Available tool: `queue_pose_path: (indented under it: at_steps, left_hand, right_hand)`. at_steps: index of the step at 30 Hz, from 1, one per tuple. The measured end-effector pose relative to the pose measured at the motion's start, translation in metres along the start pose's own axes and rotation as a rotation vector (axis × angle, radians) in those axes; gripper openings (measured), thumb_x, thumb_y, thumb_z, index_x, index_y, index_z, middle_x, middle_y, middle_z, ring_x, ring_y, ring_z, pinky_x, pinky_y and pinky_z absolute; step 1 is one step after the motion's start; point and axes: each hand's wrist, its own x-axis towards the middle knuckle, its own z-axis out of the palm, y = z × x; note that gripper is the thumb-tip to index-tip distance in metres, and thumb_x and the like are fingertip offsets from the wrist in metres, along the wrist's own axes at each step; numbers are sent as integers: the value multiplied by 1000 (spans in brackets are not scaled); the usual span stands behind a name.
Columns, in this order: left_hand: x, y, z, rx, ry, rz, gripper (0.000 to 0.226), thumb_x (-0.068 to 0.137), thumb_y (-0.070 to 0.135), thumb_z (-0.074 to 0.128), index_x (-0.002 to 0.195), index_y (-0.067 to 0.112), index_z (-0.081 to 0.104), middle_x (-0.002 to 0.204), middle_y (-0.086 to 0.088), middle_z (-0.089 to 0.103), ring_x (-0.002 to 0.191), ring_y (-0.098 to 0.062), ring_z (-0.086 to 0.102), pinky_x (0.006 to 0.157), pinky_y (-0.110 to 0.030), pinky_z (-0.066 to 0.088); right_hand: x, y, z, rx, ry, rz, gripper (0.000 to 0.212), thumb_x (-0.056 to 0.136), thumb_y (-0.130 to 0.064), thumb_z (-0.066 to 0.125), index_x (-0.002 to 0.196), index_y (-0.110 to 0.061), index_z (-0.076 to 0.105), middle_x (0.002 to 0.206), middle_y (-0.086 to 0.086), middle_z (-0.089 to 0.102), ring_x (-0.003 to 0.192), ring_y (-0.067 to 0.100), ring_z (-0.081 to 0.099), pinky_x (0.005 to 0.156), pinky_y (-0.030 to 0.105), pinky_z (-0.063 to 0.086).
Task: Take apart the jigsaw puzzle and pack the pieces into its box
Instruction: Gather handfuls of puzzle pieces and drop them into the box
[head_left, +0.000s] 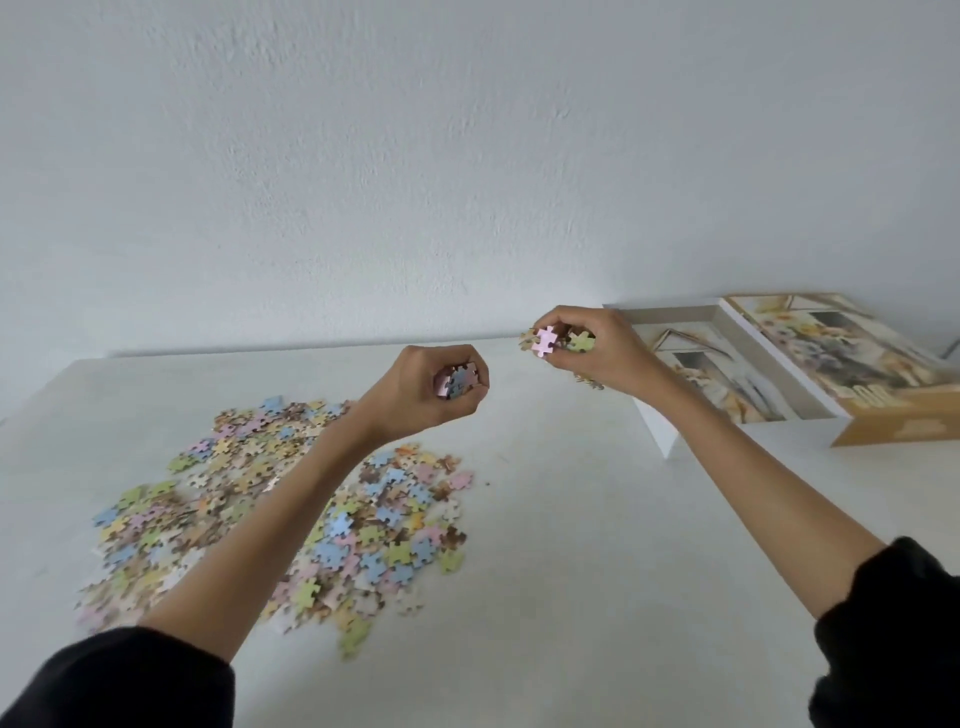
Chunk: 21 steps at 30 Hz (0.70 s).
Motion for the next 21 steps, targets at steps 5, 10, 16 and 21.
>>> queue_pose_path:
  at_steps: [5, 10, 16, 21]
  left_hand:
    - [41, 20, 43, 9, 15, -12, 2, 80, 14, 62, 79, 12, 62, 73, 0, 64, 63, -15, 57, 59, -24, 46]
    - [83, 39, 87, 5, -21, -32, 7, 80, 9, 64, 77, 14, 61, 71, 1, 63, 61, -14, 56, 59, -21, 44]
    - [141, 54, 141, -11, -72, 5, 4, 81, 11, 64, 82, 15, 64, 71, 1, 63, 55, -11, 49, 52, -16, 37]
    - [181, 51, 183, -33, -131, 43, 7, 81, 12, 65, 81, 19, 62, 72, -10, 65, 52, -10, 42, 51, -19, 31]
  right_hand:
    - [-1, 42, -49, -30, -4, -10, 17, 77, -8, 69, 91, -18, 67, 84, 4, 67, 72, 7, 55, 67, 15, 42]
    - [-4, 78, -91, -42, 25, 2, 18, 78, -4, 68, 94, -11, 67, 81, -8, 63, 71, -12, 54, 70, 3, 37]
    - [-8, 129, -131, -70, 36, 40, 16, 78, -5, 67, 93, -11, 67, 79, -16, 61, 73, -15, 54, 69, 2, 37]
    - [-4, 181, -149, -118, 23, 74, 15, 78, -12, 69, 90, -22, 67, 82, -14, 65, 77, -10, 58, 74, 16, 45]
